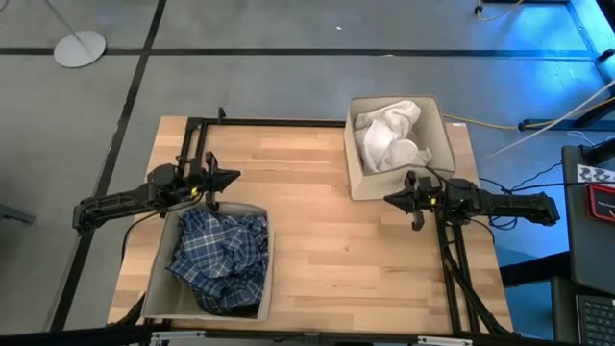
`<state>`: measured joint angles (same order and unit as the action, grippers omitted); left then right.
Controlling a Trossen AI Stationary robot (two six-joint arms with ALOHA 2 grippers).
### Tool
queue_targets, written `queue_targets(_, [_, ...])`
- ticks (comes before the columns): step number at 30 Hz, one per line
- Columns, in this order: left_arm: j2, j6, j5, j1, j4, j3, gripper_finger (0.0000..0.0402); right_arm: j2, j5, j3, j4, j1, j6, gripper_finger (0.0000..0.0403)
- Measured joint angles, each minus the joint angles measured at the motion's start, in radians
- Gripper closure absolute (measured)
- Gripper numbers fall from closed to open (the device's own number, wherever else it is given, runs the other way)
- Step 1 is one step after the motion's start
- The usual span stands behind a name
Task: Sort clothes
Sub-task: Return to Home Position
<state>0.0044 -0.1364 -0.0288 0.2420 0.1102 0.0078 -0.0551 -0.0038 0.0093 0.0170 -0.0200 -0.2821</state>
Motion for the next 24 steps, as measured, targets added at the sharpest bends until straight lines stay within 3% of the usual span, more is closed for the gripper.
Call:
queue_targets(11, [0.002, -0.195, -0.008, 0.0, -0.011, 0.0, 0.0398, 0.0, -0.013, -0.001, 0.0, 0.0, 0.0, 0.0391])
queue_targets(24, [0.0, -0.228, -0.01, 0.001, -0.048, 0.0, 0.0398, 0.0, -0.015, -0.002, 0.0, 0.0, 0.0, 0.0391])
